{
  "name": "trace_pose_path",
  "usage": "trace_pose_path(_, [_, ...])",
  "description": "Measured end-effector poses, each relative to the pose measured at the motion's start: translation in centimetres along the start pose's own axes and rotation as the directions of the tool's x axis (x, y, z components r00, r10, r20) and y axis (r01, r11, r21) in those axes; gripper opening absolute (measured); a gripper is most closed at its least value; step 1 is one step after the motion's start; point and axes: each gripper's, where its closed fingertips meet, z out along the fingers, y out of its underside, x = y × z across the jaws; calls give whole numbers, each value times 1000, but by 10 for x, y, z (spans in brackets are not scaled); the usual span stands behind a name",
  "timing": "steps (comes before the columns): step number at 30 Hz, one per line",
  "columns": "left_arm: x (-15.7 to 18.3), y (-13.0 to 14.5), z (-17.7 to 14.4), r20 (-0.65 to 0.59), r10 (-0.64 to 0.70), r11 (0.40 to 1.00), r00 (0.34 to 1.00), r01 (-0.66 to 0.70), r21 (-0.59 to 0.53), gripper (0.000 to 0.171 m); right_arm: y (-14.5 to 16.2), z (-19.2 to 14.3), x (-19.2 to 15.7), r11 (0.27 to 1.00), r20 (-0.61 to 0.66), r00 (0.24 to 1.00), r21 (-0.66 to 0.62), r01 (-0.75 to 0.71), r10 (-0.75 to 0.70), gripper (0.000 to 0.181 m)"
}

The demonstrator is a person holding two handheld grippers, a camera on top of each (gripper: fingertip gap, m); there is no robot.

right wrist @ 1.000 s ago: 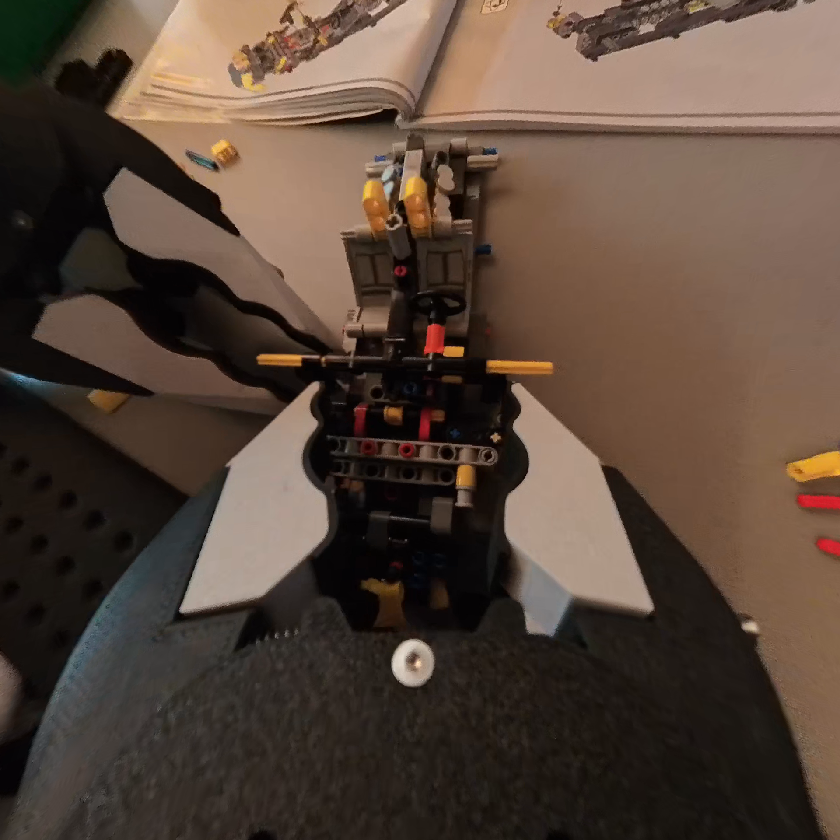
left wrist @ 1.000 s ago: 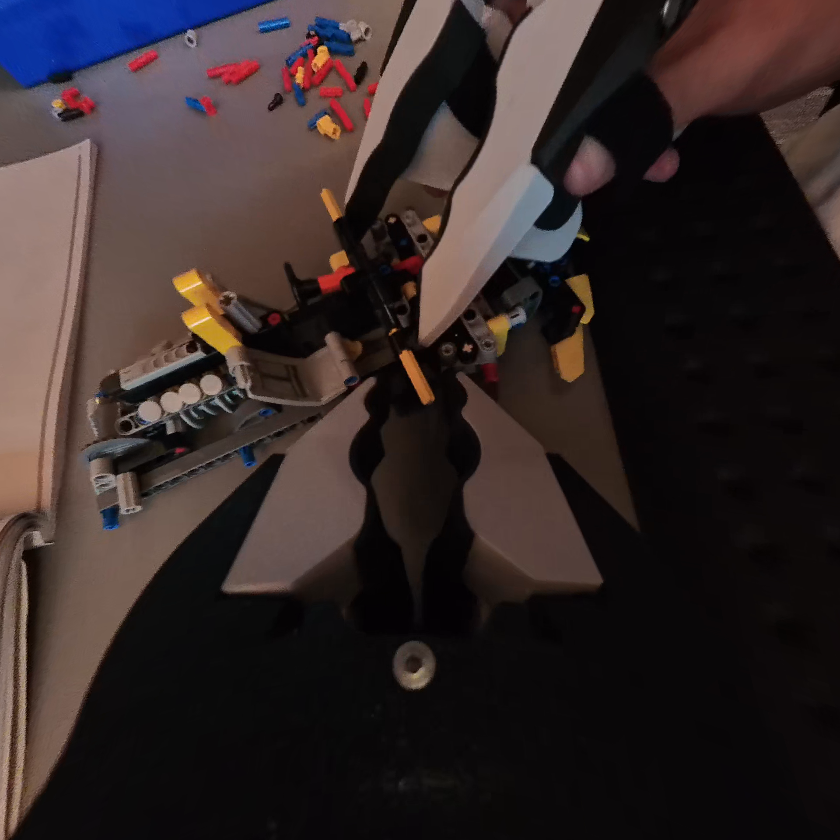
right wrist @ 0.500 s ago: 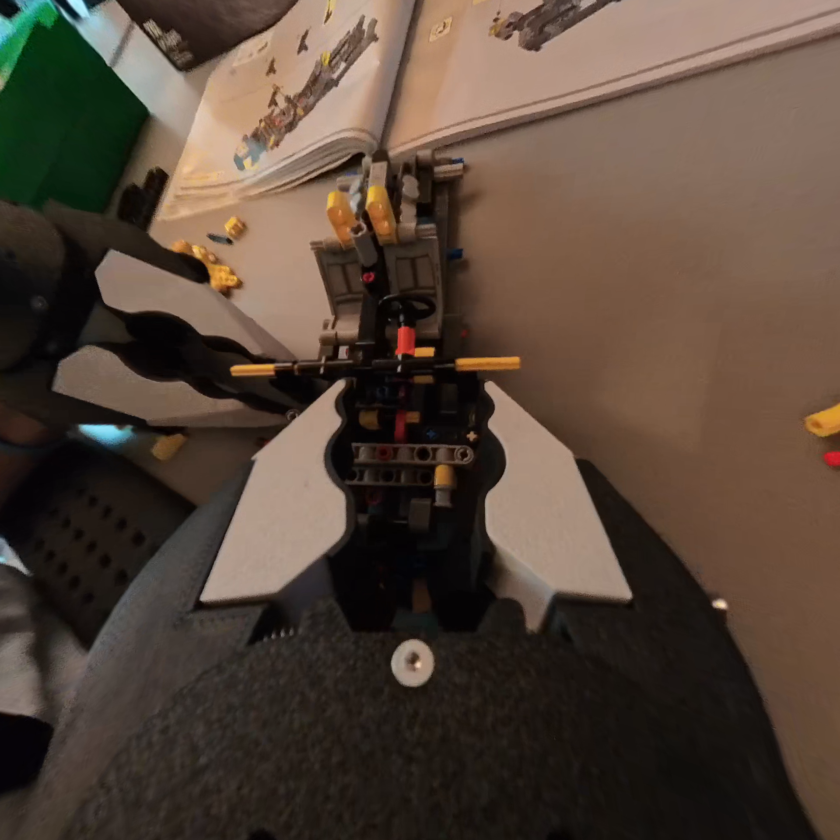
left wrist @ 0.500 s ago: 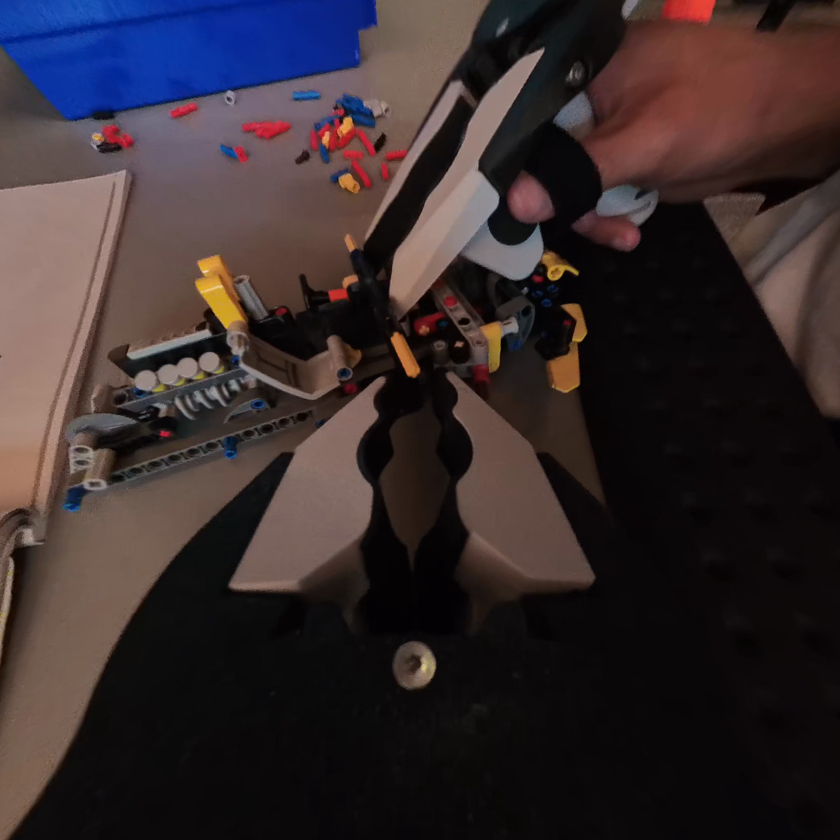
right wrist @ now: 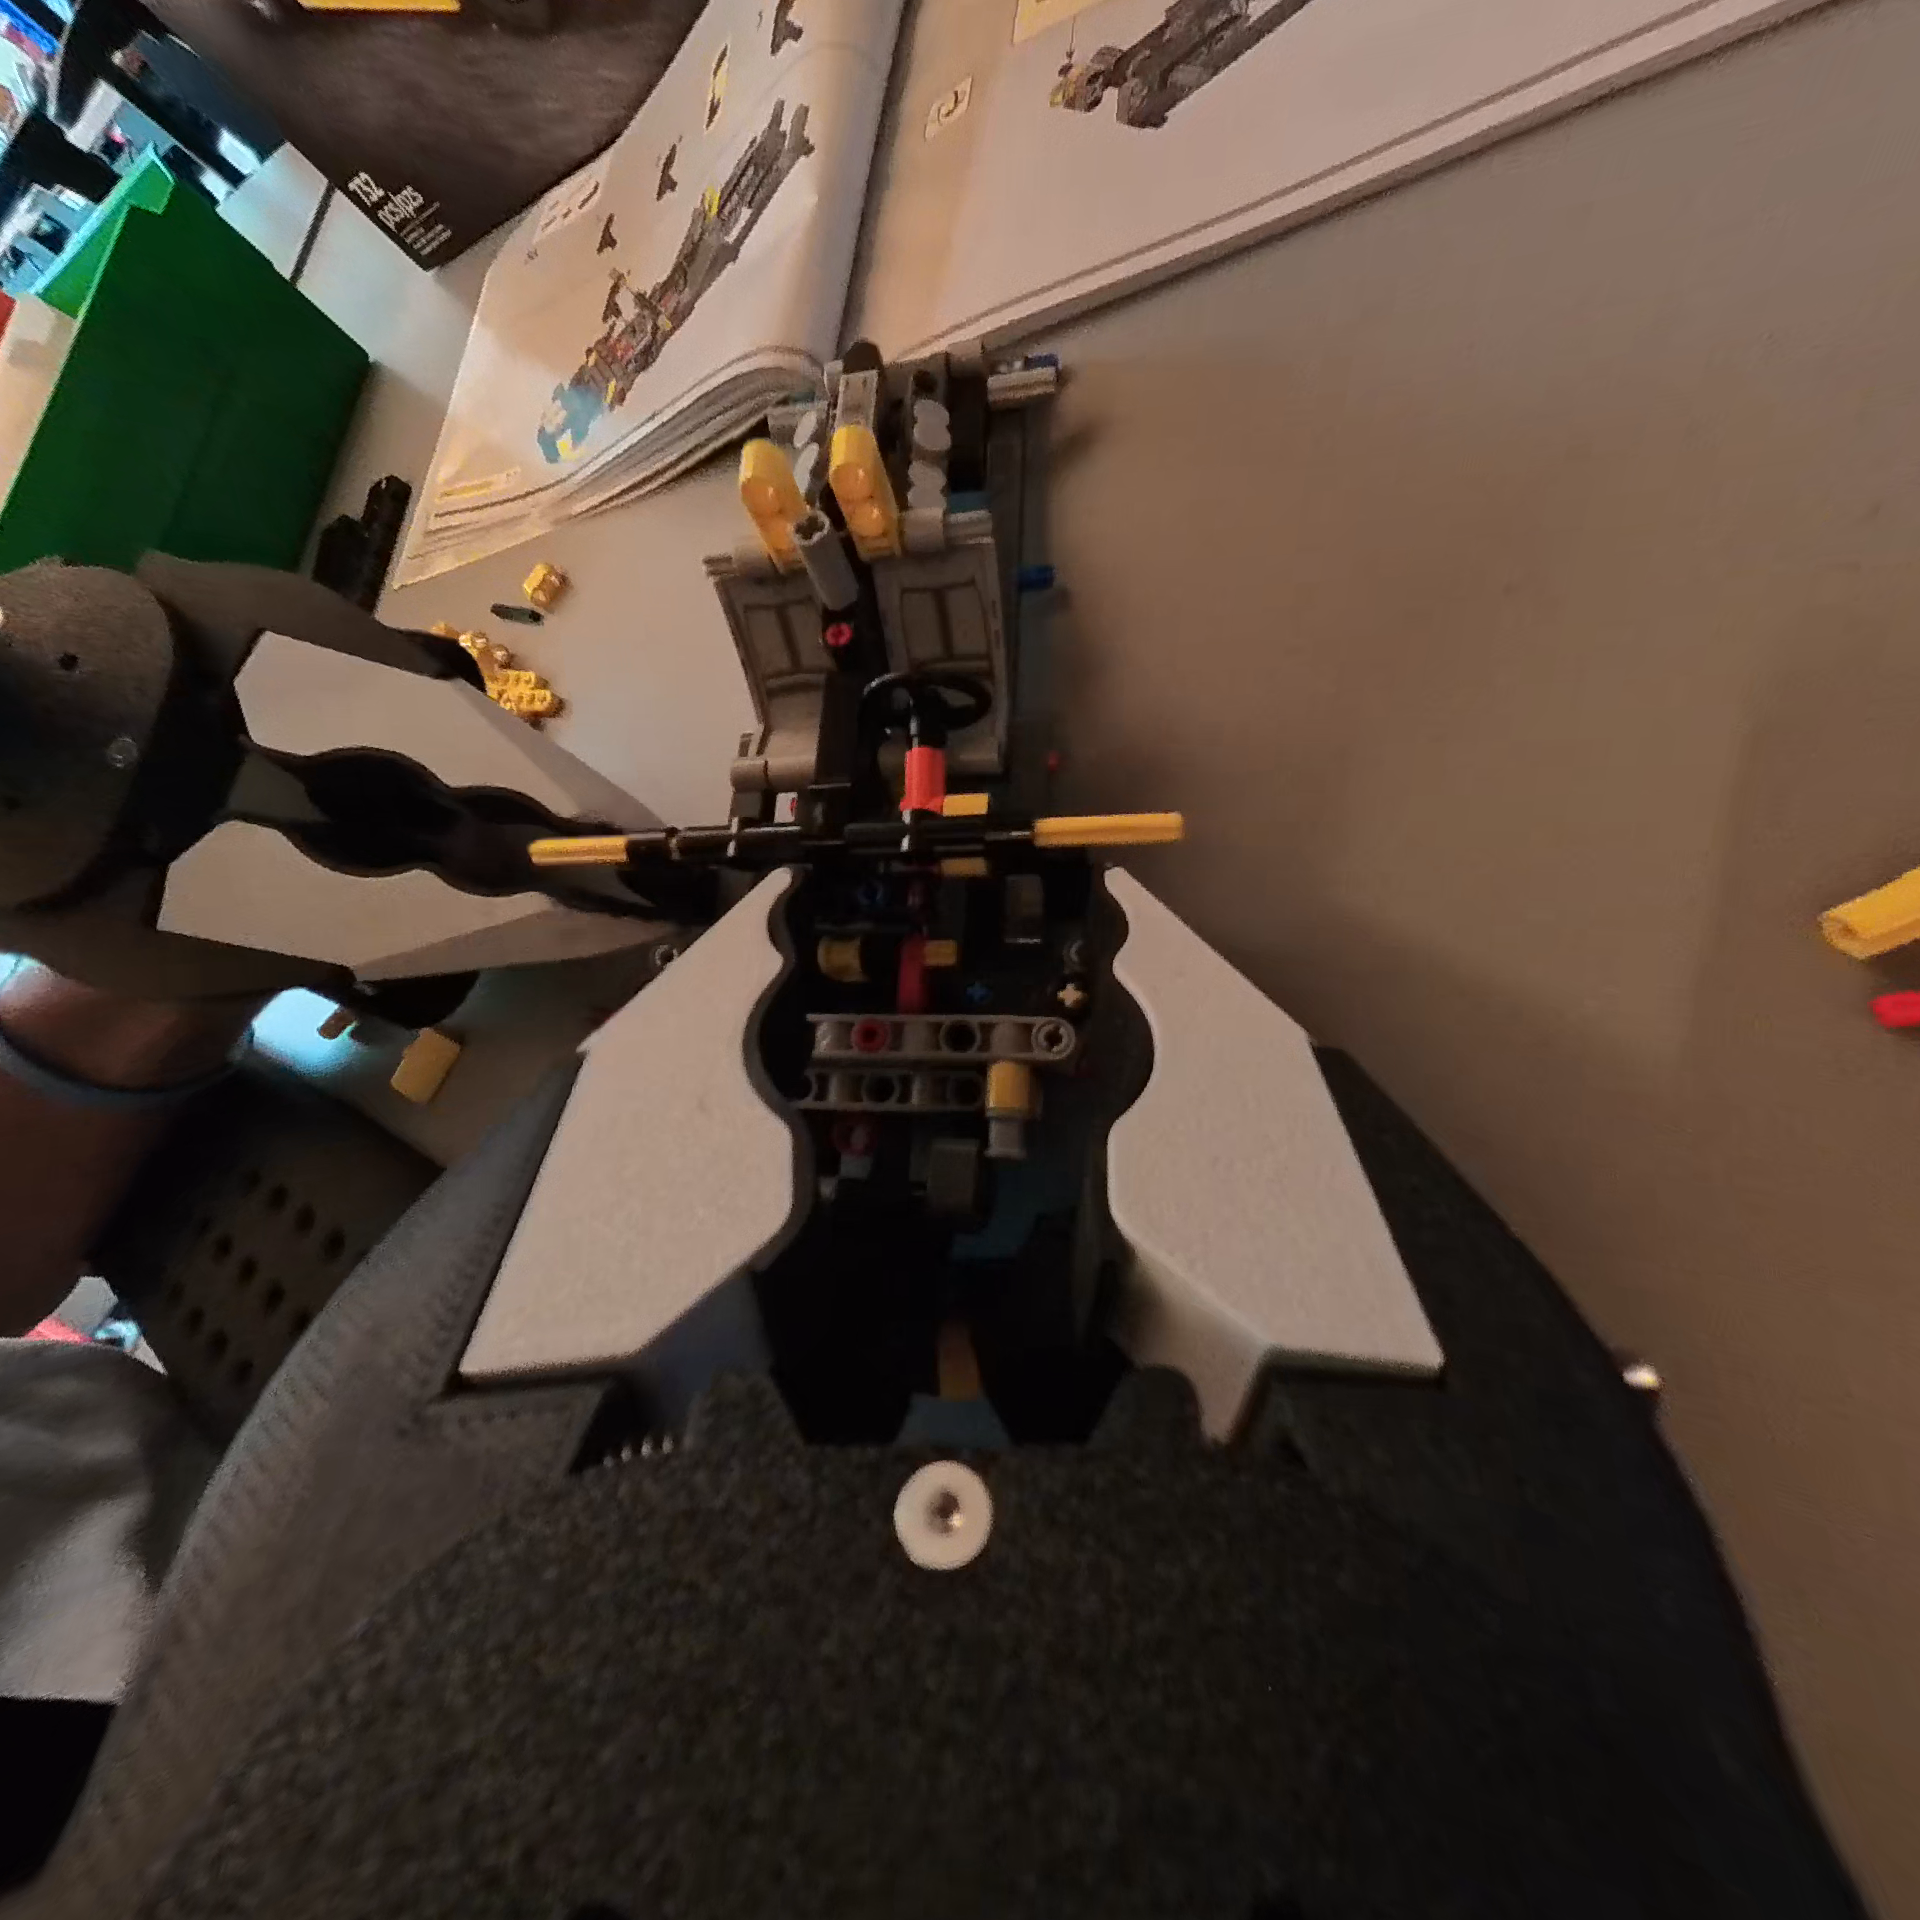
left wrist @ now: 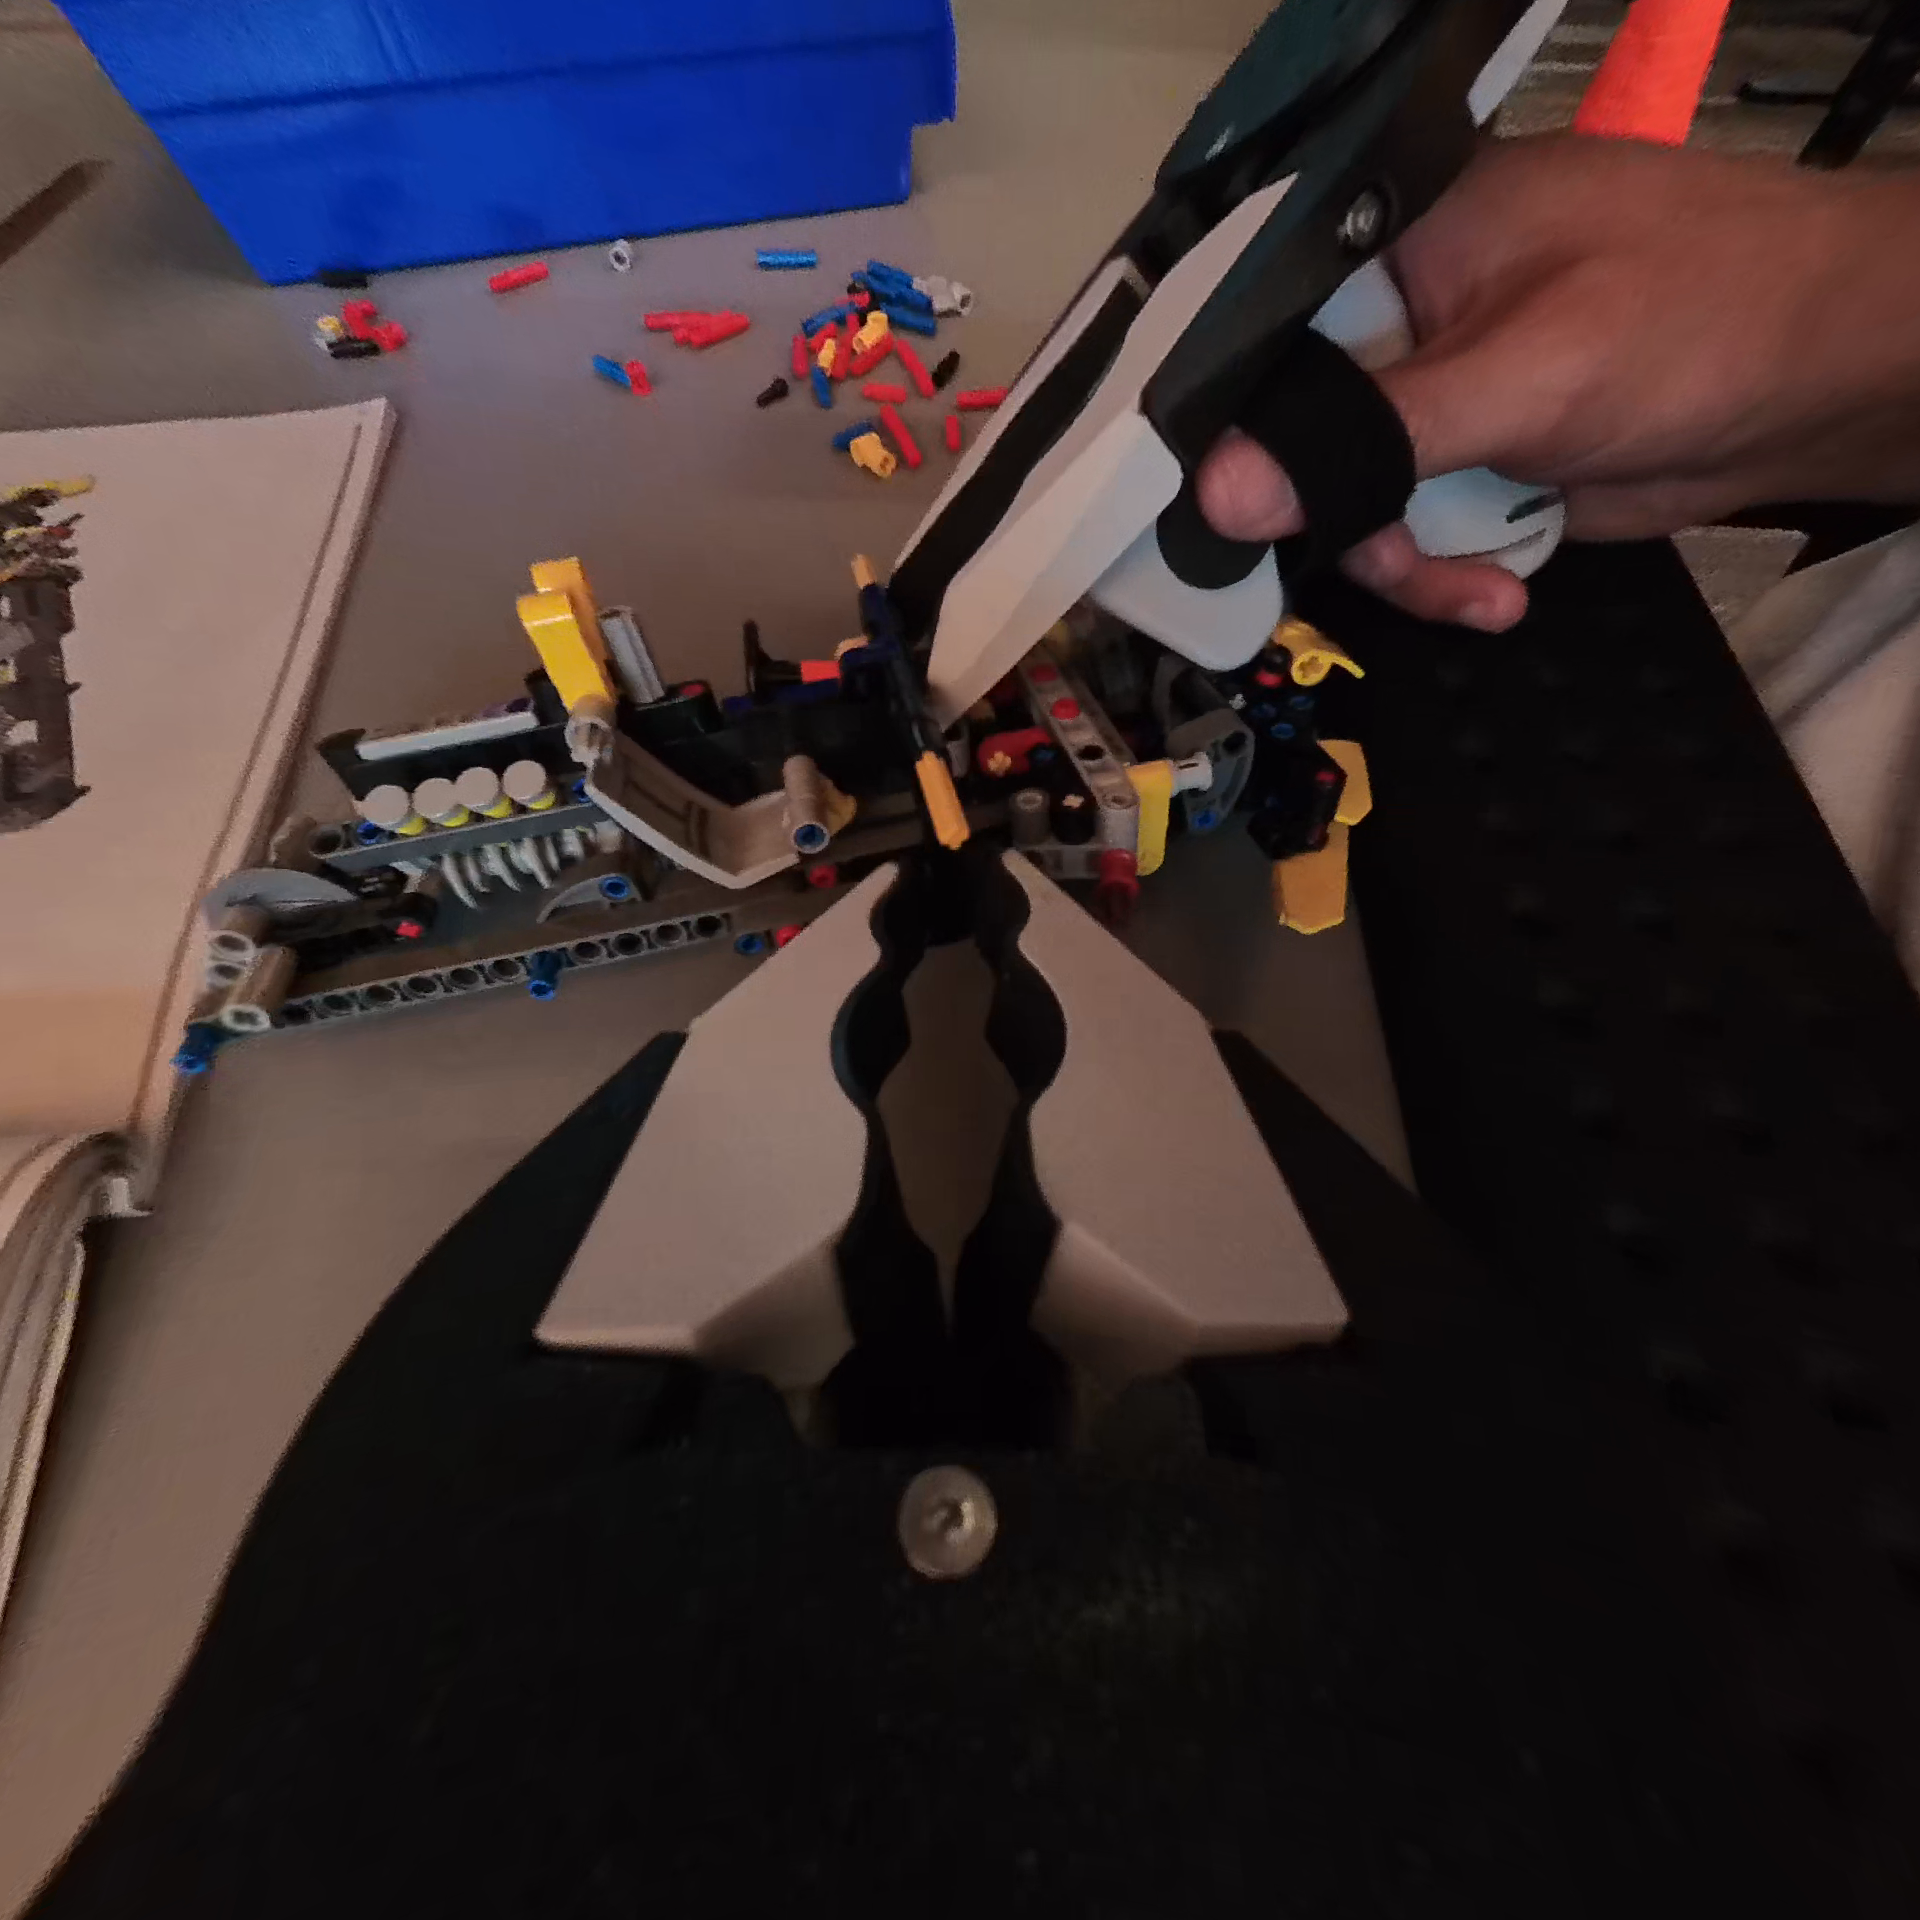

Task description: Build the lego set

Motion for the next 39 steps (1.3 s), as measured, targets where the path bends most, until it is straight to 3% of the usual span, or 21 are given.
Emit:
trace_pose_path(8, [-7,-25,2,79,57,991,995,-67,118,5,-3,-5,-2,978,142,968,-4,-209,208,51])
trace_pose_path(22, [-5,-19,7,112,139,990,984,-138,-13,5,0,-7,0,984,99,979,10,-179,177,51])
trace_pose_path(32, [-4,-25,9,112,93,995,989,-97,38,5,-3,-9,-1,980,130,972,14,-201,197,55])
trace_pose_path(33, [-6,-23,9,121,100,994,988,-104,25,5,-3,-11,-7,982,170,968,5,-187,183,67])
trace_pose_path(34, [-6,-23,10,122,106,994,987,-109,23,5,-8,-14,-24,986,281,947,20,-165,153,103])
trace_pose_path(39, [-2,-29,12,145,136,990,980,-141,28,5,-10,-12,-24,986,244,957,20,-165,155,109])
